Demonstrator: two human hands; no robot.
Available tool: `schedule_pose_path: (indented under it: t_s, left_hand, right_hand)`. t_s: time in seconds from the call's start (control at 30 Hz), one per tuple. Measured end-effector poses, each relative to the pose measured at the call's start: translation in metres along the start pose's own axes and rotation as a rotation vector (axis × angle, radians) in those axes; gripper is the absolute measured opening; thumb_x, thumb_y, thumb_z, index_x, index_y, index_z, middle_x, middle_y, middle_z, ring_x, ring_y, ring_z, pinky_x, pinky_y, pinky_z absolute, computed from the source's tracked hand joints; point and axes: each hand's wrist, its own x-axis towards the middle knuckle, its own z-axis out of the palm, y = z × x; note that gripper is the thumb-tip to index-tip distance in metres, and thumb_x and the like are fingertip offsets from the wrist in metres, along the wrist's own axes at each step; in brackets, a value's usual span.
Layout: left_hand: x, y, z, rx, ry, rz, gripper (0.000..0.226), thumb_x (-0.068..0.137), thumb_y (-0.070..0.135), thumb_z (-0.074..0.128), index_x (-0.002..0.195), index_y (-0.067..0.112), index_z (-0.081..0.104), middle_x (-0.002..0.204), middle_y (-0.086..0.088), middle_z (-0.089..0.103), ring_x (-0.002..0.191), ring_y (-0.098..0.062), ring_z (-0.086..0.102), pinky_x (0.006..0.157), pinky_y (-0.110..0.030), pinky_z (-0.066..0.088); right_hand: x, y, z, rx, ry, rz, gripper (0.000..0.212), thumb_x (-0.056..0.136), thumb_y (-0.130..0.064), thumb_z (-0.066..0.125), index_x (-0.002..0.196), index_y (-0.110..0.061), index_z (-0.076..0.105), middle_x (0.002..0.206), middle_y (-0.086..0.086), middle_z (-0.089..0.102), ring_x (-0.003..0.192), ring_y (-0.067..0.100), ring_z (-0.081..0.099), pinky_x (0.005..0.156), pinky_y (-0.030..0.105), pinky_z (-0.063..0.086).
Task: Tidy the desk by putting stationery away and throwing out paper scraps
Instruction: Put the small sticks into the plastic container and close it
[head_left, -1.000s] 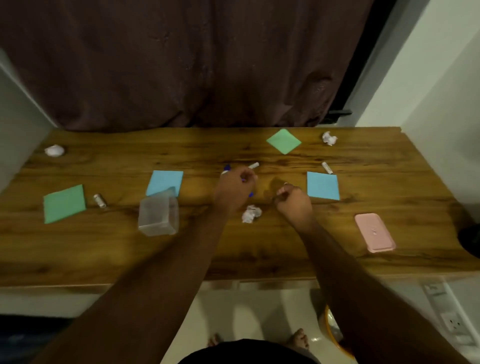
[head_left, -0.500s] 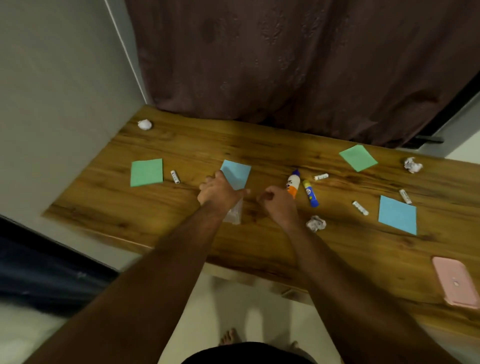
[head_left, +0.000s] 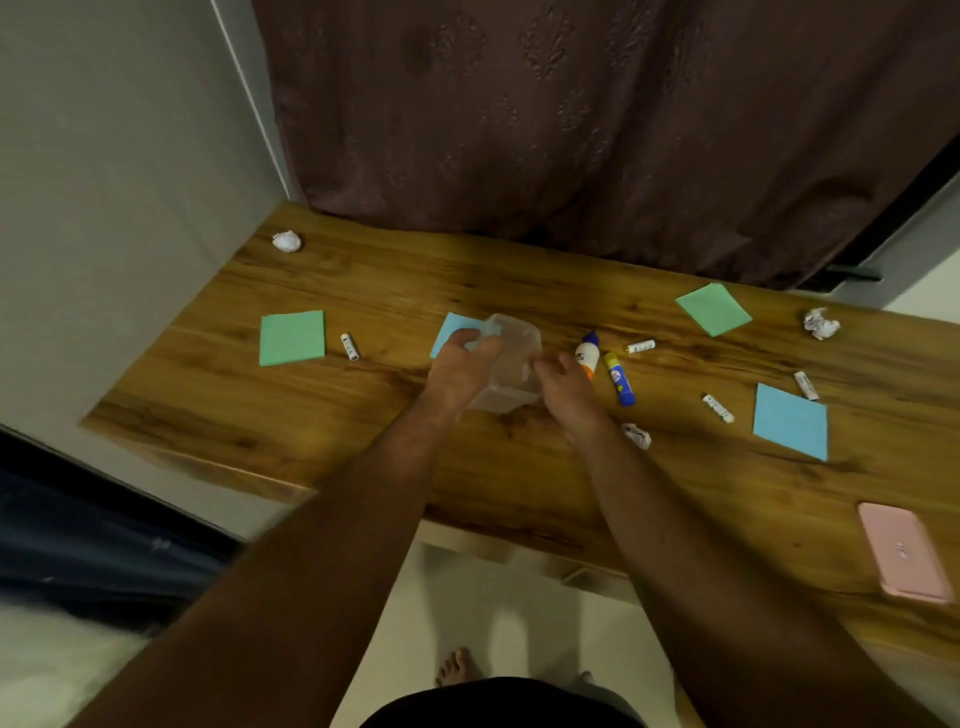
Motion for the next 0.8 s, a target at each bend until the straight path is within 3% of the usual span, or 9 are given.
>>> schedule_pose_path:
  t_s: [0.07,0.13,0.23,0.33,0.43,0.57,0.67,0.8]
  left_hand:
    - [-0.001,0.003,0.012,-0.189,-0.093,-0.019,0.044,0.086,0.041,0.057,0.129,0.029,0.052,0.120,-0.007,0.062,0.101,-0.025,0.063,0.080,-0.043,0.059]
    - [-0.004,0.006,0.028,-0.244,-0.165,-0.031,0.034,0.090,0.038,0.054,0.123,0.030,0.056,0.118,-0.006,0.063,0.102,-0.026,0.064,0.074,-0.040,0.060]
    - [-0.009,0.010,0.063,-0.203,-0.295,-0.045,0.033,0.092,0.038,0.052,0.123,0.027,0.057,0.119,-0.007,0.063,0.104,-0.027,0.064,0.082,-0.045,0.058]
    - [-0.021,0.013,0.110,-0.124,-0.454,-0.024,0.035,0.095,0.035,0.051,0.127,0.022,0.056,0.122,-0.008,0.063,0.106,-0.025,0.063,0.081,-0.041,0.057]
    - [-0.039,0.017,0.155,-0.053,-0.559,-0.007,0.026,0.097,0.033,0.049,0.121,0.026,0.055,0.120,-0.005,0.063,0.107,-0.024,0.062,0.083,-0.039,0.055]
    - [-0.060,0.012,0.206,0.013,-0.613,-0.043,0.030,0.099,0.030,0.049,0.129,0.025,0.052,0.118,-0.006,0.062,0.105,-0.026,0.063,0.083,-0.043,0.057]
    - [-0.070,0.006,0.236,0.062,-0.648,-0.045,0.032,0.099,0.030,0.051,0.130,0.023,0.053,0.114,-0.005,0.064,0.102,-0.026,0.065,0.087,-0.048,0.056]
    - [-0.077,0.000,0.259,0.127,-0.659,-0.025,0.032,0.100,0.027,0.048,0.130,0.018,0.053,0.112,-0.005,0.063,0.096,-0.024,0.063,0.080,-0.041,0.055]
  right_hand:
    - [-0.002,-0.006,-0.018,0.085,-0.014,-0.007,0.038,0.094,-0.045,0.055,0.124,-0.022,0.055,0.112,0.002,0.063,0.092,0.019,0.064,0.062,0.033,0.057]
    - [-0.006,-0.008,-0.041,0.093,0.016,-0.044,0.038,0.091,-0.044,0.061,0.120,-0.019,0.060,0.113,0.002,0.065,0.096,0.020,0.064,0.061,0.033,0.057]
    - [-0.016,0.000,-0.079,0.097,0.100,-0.050,0.037,0.089,-0.038,0.067,0.118,-0.016,0.064,0.113,0.001,0.067,0.101,0.022,0.065,0.064,0.036,0.059]
    - [-0.033,0.014,-0.123,0.070,0.233,-0.046,0.018,0.092,-0.029,0.063,0.105,-0.015,0.065,0.092,-0.005,0.066,0.087,0.016,0.065,0.064,0.035,0.060]
    - [-0.050,0.031,-0.167,0.027,0.331,-0.016,0.016,0.092,-0.027,0.062,0.105,-0.017,0.064,0.087,-0.009,0.061,0.079,0.010,0.061,0.062,0.031,0.059]
    - [-0.065,0.056,-0.214,0.007,0.394,0.014,0.013,0.089,-0.022,0.063,0.098,-0.014,0.069,0.088,0.002,0.069,0.074,0.017,0.065,0.049,0.025,0.050]
    - [-0.070,0.072,-0.242,0.019,0.394,0.062,0.012,0.091,-0.020,0.062,0.100,-0.014,0.066,0.091,0.003,0.067,0.075,0.018,0.064,0.054,0.027,0.053]
    - [-0.065,0.093,-0.261,0.059,0.364,0.120,0.024,0.091,-0.020,0.061,0.114,-0.013,0.064,0.104,0.007,0.066,0.082,0.021,0.064,0.057,0.029,0.053]
